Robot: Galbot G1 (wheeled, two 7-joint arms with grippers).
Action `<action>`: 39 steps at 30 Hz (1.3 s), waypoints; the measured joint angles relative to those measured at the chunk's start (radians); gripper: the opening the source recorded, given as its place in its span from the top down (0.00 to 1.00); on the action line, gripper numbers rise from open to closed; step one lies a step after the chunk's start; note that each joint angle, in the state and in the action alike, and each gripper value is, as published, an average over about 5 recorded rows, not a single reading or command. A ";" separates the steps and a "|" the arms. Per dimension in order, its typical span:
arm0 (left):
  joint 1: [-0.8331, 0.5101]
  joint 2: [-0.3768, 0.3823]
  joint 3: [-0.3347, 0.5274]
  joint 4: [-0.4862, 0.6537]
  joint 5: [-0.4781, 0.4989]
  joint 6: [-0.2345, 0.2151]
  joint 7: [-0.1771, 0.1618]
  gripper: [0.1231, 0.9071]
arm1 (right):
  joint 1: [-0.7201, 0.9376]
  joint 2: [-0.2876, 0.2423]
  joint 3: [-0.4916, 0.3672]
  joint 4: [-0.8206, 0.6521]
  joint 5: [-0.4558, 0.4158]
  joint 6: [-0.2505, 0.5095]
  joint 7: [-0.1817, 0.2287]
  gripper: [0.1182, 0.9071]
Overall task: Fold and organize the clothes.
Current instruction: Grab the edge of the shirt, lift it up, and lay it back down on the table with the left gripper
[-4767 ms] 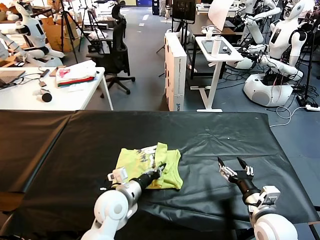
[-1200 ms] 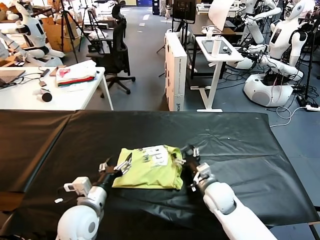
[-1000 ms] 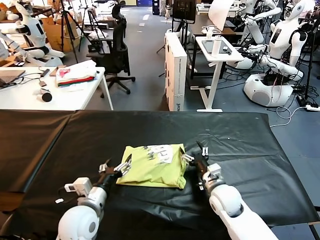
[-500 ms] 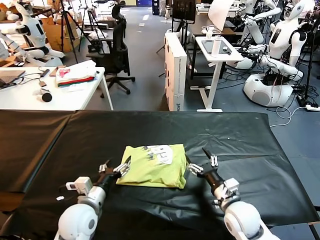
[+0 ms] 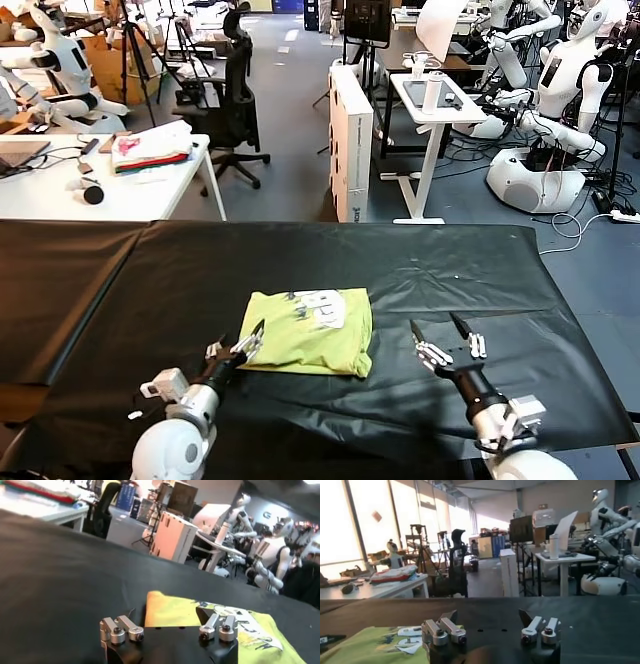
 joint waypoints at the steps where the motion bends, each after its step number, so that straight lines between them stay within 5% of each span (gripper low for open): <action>1: -0.002 -0.004 0.000 0.005 -0.004 -0.005 0.002 0.00 | -0.007 0.001 0.006 0.008 0.000 0.000 0.000 0.00; 9: -0.004 -0.017 0.000 0.032 -0.048 -0.022 0.008 0.01 | -0.020 0.003 0.020 0.028 -0.002 -0.004 0.000 0.00; 12: -0.005 -0.020 -0.001 0.038 -0.055 -0.025 0.009 0.08 | -0.019 0.003 0.020 0.028 -0.004 -0.006 0.000 0.00; 21: -0.006 -0.027 -0.002 0.042 -0.080 -0.016 0.009 0.77 | -0.018 0.011 0.018 0.019 -0.010 -0.008 0.000 0.00; 24: -0.005 -0.027 -0.003 0.036 -0.088 -0.012 0.006 0.92 | -0.017 0.014 0.016 0.013 -0.013 -0.008 0.000 0.00; 32: 0.016 0.009 -0.041 -0.003 -0.040 -0.008 -0.002 0.93 | 0.000 0.027 0.002 -0.010 -0.023 -0.008 0.013 0.00; 39: 0.035 0.122 -0.140 -0.037 -0.006 -0.017 -0.002 0.93 | 0.028 0.035 -0.028 -0.040 -0.031 -0.008 0.019 0.00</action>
